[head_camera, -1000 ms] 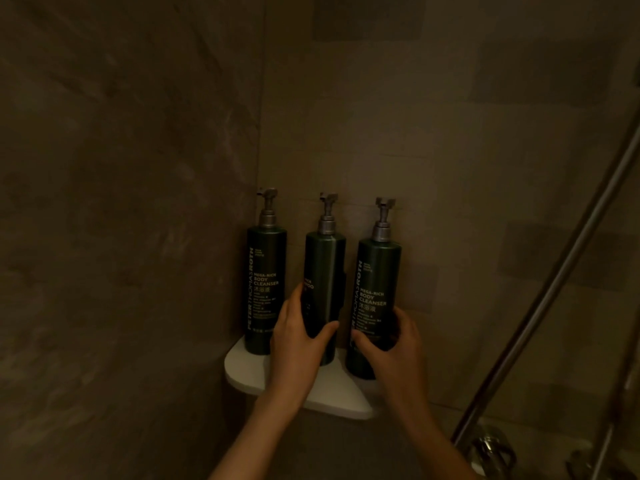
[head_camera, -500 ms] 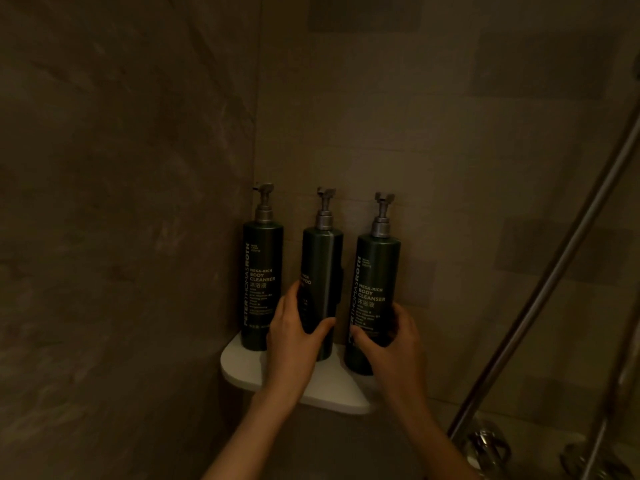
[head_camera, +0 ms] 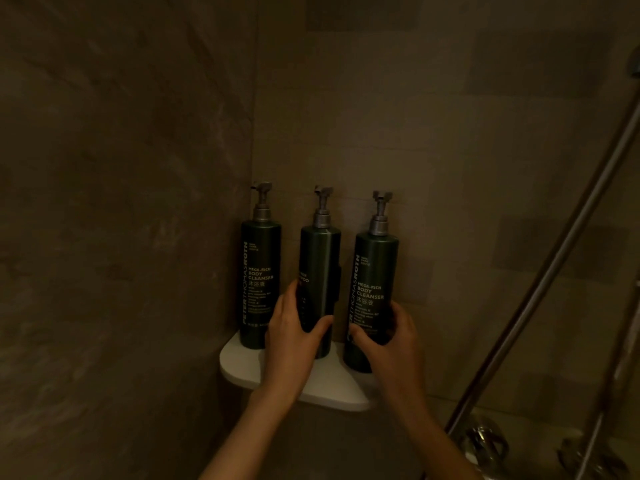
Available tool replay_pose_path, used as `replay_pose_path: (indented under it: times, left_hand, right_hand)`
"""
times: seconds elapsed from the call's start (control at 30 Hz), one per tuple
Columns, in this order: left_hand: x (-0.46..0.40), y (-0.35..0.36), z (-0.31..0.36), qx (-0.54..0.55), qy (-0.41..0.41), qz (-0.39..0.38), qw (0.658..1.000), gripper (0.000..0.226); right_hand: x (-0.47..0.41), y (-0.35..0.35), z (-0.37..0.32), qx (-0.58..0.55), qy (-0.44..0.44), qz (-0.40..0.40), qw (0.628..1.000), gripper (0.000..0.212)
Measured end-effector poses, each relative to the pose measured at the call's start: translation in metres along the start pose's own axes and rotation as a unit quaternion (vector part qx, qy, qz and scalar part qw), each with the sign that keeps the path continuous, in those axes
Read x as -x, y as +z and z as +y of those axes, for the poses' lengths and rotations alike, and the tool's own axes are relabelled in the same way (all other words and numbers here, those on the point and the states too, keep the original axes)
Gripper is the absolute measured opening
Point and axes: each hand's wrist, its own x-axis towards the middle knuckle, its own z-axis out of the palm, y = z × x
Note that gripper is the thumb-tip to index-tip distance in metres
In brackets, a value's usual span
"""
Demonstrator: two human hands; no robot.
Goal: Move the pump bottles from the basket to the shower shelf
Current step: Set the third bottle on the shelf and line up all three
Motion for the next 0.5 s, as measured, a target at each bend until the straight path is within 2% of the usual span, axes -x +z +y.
replay_pose_path:
  times: [0.5]
  left_hand:
    - [0.0044, -0.009, 0.0059, -0.002, 0.015, -0.009, 1.0, 0.074]
  right_hand:
    - [0.0022, -0.008, -0.0029, -0.011, 0.002, -0.017, 1.0, 0.074]
